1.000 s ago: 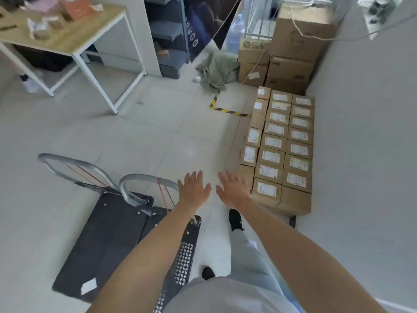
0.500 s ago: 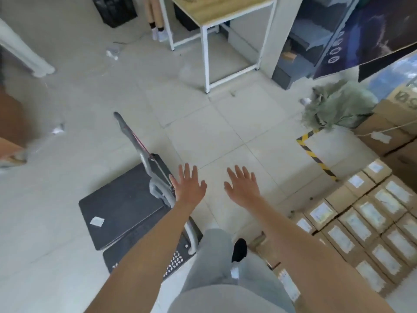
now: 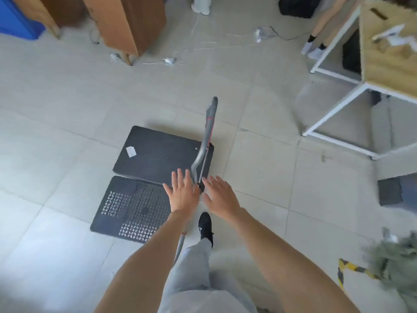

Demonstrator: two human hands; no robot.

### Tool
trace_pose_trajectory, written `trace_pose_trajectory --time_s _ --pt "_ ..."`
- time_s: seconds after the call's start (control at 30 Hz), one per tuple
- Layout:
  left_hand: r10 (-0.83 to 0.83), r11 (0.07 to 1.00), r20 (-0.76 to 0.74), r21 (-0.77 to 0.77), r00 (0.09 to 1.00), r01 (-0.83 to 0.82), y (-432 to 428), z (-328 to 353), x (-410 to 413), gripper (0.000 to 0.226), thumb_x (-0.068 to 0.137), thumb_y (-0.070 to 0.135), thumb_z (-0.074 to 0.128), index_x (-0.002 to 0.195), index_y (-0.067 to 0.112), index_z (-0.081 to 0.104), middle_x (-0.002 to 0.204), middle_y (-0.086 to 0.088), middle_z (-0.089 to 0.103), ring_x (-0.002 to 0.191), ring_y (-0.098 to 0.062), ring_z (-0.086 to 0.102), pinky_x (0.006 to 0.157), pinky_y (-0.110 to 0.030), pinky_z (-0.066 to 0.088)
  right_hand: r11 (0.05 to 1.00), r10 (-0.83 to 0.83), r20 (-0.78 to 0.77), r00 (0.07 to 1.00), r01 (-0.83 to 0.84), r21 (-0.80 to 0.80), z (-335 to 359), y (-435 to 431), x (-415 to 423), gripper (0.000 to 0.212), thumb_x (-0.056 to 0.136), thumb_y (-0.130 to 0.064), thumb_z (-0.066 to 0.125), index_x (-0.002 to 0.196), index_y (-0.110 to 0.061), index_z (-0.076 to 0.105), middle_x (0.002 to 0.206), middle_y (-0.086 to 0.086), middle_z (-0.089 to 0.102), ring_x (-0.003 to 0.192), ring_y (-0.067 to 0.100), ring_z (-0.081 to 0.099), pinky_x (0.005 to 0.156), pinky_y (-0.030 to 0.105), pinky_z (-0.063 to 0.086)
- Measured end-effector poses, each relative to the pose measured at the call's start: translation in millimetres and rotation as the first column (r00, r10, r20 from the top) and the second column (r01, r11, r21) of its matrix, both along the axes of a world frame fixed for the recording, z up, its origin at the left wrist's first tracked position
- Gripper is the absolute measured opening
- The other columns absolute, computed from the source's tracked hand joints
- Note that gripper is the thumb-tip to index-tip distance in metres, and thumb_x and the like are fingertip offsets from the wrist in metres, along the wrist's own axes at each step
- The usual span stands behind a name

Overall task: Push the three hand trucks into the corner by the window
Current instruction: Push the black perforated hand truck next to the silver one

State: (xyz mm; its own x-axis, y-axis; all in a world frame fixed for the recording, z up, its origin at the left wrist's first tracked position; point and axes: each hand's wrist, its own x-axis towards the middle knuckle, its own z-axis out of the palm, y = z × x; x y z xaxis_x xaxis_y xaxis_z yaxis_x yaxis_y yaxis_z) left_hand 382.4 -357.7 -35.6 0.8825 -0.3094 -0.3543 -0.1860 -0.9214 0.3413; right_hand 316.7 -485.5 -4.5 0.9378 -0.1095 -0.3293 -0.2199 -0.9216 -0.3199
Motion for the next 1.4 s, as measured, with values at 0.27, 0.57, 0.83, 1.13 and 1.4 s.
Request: trace_pose_trajectory --time_s 0.27,0.57,0.83,1.13,1.4 --pt "0.368 0.928 -0.006 0.058 0.930 -0.367 36.9 4.6 16.5 0.060 0.102 0.040 0.026 0.156 0.021 0.010 0.165 -0.002 0.005 0.151 -0.023 -0.004 0.117 -0.060 0.000 0.903 0.429 -0.036 0.902 -0.429 0.012 5.5 19.1 74.1 0.054 0.100 -0.037 0.038 0.149 -0.015 0.034 0.156 0.015 0.033 0.143 0.036 0.028 0.114 0.054 0.028" --pt "0.812 0.584 -0.067 0.091 0.580 -0.807 39.8 5.6 -58.5 0.060 0.101 0.043 0.032 0.156 0.023 0.016 0.164 0.000 0.014 0.150 -0.022 0.007 0.116 -0.061 0.003 0.611 0.785 -0.159 0.599 -0.791 0.036 -0.2 27.4 88.0 0.059 0.101 -0.044 0.030 0.154 -0.022 0.020 0.163 0.009 0.015 0.149 0.030 0.012 0.118 0.054 0.015" --pt "0.928 0.364 -0.110 0.074 0.355 -0.928 10.4 5.0 -158.8 0.063 0.099 0.052 0.036 0.153 0.021 0.026 0.156 0.004 0.034 0.146 -0.022 0.022 0.115 -0.055 0.014 0.323 0.926 -0.225 0.302 -0.945 0.061 -11.7 26.2 62.4 0.058 0.101 -0.038 0.028 0.155 -0.021 0.016 0.164 0.009 0.009 0.150 0.032 0.007 0.118 0.059 0.011" --pt "0.899 0.433 -0.102 0.078 0.425 -0.898 9.4 -9.3 -162.5 0.064 0.095 0.056 0.041 0.151 0.025 0.031 0.155 0.002 0.037 0.147 -0.021 0.020 0.115 -0.054 0.016 0.311 0.906 -0.319 0.280 -0.949 0.049 -41.3 22.2 57.0 0.060 0.100 -0.047 0.030 0.154 -0.025 0.018 0.164 0.010 0.010 0.150 0.032 0.006 0.114 0.066 0.009" --pt "0.811 0.560 -0.250 0.069 0.529 -0.826 28.4 -36.5 -138.3 0.053 0.097 0.055 0.019 0.135 0.030 0.046 0.137 0.002 0.054 0.131 -0.027 0.044 0.111 -0.065 0.014 0.306 0.897 -0.331 0.294 -0.952 -0.016 -64.9 47.5 54.3 0.056 0.099 -0.056 0.023 0.147 -0.028 0.034 0.155 0.009 0.031 0.144 0.031 0.023 0.109 0.072 0.004"
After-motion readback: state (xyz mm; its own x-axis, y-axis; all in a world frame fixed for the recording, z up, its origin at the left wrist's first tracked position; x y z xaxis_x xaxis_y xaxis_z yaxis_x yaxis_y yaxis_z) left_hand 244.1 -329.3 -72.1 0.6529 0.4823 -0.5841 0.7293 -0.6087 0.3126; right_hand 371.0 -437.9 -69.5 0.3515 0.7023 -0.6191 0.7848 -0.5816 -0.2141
